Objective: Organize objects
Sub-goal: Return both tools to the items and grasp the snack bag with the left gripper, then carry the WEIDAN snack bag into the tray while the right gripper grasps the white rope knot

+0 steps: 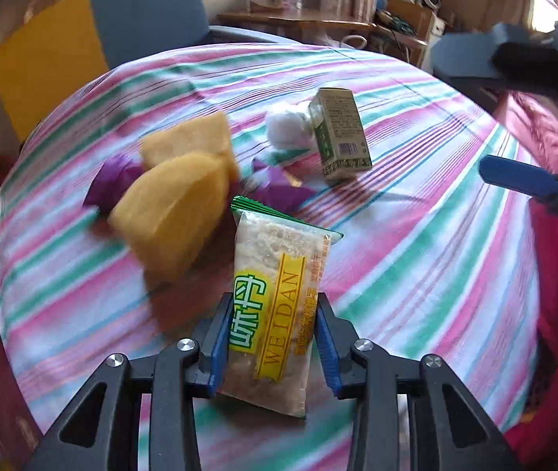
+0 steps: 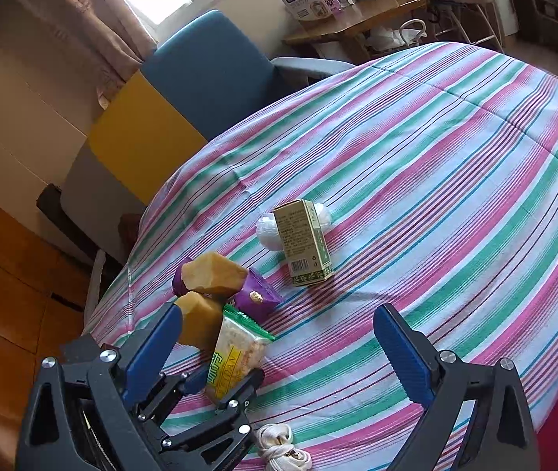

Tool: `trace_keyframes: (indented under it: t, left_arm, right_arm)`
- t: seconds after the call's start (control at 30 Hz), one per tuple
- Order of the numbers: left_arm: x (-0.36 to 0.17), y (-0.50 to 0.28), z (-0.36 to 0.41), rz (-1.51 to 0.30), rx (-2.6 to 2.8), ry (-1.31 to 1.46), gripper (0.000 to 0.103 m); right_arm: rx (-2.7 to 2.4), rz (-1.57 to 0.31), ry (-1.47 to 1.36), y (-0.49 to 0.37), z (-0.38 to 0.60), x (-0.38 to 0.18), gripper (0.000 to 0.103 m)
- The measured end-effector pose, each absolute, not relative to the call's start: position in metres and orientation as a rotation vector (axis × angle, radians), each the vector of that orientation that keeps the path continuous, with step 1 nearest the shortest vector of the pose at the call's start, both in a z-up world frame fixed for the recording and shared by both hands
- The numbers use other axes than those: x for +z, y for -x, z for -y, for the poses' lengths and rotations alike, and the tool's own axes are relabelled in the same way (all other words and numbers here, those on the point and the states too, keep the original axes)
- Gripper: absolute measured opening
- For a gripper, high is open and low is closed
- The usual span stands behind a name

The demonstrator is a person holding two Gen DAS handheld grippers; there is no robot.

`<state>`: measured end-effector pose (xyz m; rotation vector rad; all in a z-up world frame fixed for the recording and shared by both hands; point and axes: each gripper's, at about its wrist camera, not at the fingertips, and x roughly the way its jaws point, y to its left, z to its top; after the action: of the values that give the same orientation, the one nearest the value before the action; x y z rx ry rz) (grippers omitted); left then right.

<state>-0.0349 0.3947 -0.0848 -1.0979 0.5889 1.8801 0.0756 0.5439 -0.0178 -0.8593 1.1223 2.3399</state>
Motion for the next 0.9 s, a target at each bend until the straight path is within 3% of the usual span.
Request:
trace_keyframes:
  t: [0.5,0.73,0.9]
  left_arm:
    - [-0.088,-0.05,-0.277,-0.559,1.902,1.093,0.038]
    - [-0.089,-0.039,-0.27,-0.465,1.903,1.125,0.038]
    - [-0.089,-0.036,-0.265,-0.418,1.909,1.137,0.038]
  right_arm:
    - [2.389,-1.025,1.034,-0.054,-0.527,-0.025,0.098]
    - [2.385,-1.049,1.369,-0.033,-0.502,-0.048,0.069]
    - [2.376,-0.844,1.598,-0.028,-0.463,-0.05,0.068]
